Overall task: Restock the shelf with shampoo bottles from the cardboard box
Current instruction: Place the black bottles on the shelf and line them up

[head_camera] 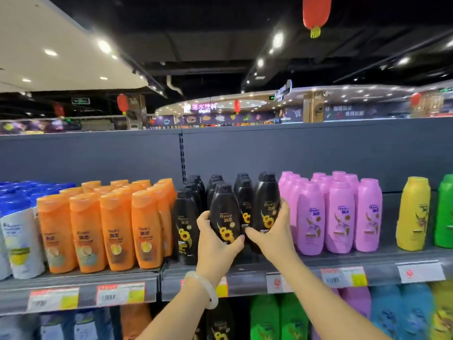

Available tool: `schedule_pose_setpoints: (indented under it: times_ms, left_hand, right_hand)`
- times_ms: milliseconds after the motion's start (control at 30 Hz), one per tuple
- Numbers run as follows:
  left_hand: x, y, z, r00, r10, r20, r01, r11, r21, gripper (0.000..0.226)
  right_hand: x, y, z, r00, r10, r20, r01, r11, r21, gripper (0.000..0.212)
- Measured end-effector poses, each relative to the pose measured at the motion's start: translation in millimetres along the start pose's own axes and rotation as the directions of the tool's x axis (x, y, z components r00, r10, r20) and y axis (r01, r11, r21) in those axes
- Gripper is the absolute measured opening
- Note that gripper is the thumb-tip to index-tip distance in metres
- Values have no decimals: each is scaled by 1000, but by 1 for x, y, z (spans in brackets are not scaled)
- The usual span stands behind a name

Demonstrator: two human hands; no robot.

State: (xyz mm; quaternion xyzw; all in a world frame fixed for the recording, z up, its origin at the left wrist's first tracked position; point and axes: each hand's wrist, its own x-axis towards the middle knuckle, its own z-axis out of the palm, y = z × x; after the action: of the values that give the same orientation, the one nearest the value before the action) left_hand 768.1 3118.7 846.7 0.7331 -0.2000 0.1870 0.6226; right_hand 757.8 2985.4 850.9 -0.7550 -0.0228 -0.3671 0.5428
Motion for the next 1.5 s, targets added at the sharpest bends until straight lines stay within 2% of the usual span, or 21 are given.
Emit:
schedule_pose_setpoints:
  times_ms: [100, 300, 400, 500, 600, 700, 833, 1300, 1400, 1500]
  left_hand:
    - [10, -12, 4, 1000, -6, 10, 6, 1000, -17, 72]
    - [13, -28, 4, 997, -56, 60, 56, 998, 8, 70]
    - [13, -31, 2, 993, -77, 94, 71, 996, 59, 73]
    - [4, -31, 0, 997, -59, 55, 48, 982, 184, 76]
    - [-12, -31, 0, 998, -69, 8, 62, 937, 343, 85]
    - [-22, -35, 3, 996, -74, -52, 89, 917, 388, 82]
    - [-19, -34, 5, 991, -102, -91, 132, 891, 435, 77]
    - [-13, -39, 8, 982, -113, -152, 170, 882, 440, 68]
    - [-17, -38, 5, 983, -117, -138, 165, 891, 423, 70]
    - [-25, -32, -9, 985, -37, -169, 102, 912, 397, 62]
  right_hand:
    - [7, 6, 9, 1000, 13, 9, -13, 1000, -20, 95]
    - [0, 28, 11, 989, 133, 70, -130, 991, -40, 91]
    - [-2, 31, 4, 972, 180, 150, -160, 978, -136, 96]
    - [-5, 33, -7, 957, 191, 218, -134, 958, -253, 102]
    - [-6, 31, -16, 942, 221, 251, -140, 942, -305, 93]
    - [-5, 30, -15, 936, 254, 245, -153, 918, -366, 79]
    - [-3, 28, -8, 928, 270, 258, -158, 910, -384, 73]
    - [-1, 23, 4, 922, 276, 272, -140, 891, -431, 67]
    - [-1, 24, 2, 922, 273, 276, -138, 895, -424, 71]
    - [2, 24, -2, 936, 241, 258, -131, 916, -380, 81]
